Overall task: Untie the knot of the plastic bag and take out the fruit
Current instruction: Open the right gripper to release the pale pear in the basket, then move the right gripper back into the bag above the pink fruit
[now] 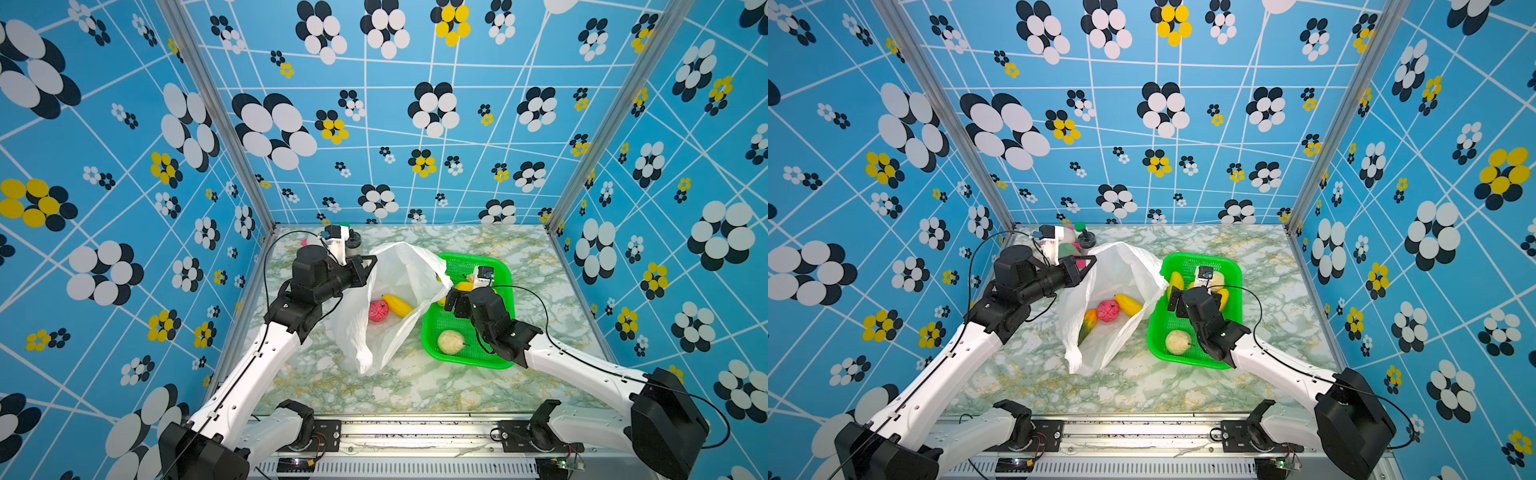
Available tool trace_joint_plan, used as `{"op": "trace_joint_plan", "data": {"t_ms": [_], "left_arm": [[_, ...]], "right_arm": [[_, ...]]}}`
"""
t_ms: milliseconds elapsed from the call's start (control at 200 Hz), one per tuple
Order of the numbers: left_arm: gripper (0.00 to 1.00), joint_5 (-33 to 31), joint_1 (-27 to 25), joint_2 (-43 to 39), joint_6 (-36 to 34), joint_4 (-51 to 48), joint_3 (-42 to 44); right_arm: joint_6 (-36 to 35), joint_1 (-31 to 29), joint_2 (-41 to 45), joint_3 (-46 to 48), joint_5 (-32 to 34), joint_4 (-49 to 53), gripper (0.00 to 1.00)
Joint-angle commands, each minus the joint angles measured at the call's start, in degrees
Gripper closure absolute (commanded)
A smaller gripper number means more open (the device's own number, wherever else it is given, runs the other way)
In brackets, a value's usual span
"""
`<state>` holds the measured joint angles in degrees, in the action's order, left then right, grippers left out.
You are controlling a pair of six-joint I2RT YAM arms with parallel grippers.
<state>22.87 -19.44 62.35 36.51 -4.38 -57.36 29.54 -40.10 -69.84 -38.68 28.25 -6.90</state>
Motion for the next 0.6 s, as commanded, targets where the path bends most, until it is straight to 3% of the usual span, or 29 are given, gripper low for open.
{"op": "trace_joint_plan", "data": {"t_ms": [0, 375, 600], "left_arm": [[1.0, -1.2, 0.3, -1.0, 0.5, 1.7, 0.9], [1.0, -4.2, 0.2, 2.2, -2.8, -0.4, -0.3], [1.0, -6.6, 0.1, 3.6, -8.0, 0.1, -0.2]], "right_arm": [[-0.3, 0.0, 1.1, -1.2, 0.8, 1.8, 0.01], [-3.6, -0.7, 12.5, 0.9, 2.5, 3.3, 0.03], [-15.4, -13.0, 15.4, -3.4, 2.9, 0.6, 0.16]]}}
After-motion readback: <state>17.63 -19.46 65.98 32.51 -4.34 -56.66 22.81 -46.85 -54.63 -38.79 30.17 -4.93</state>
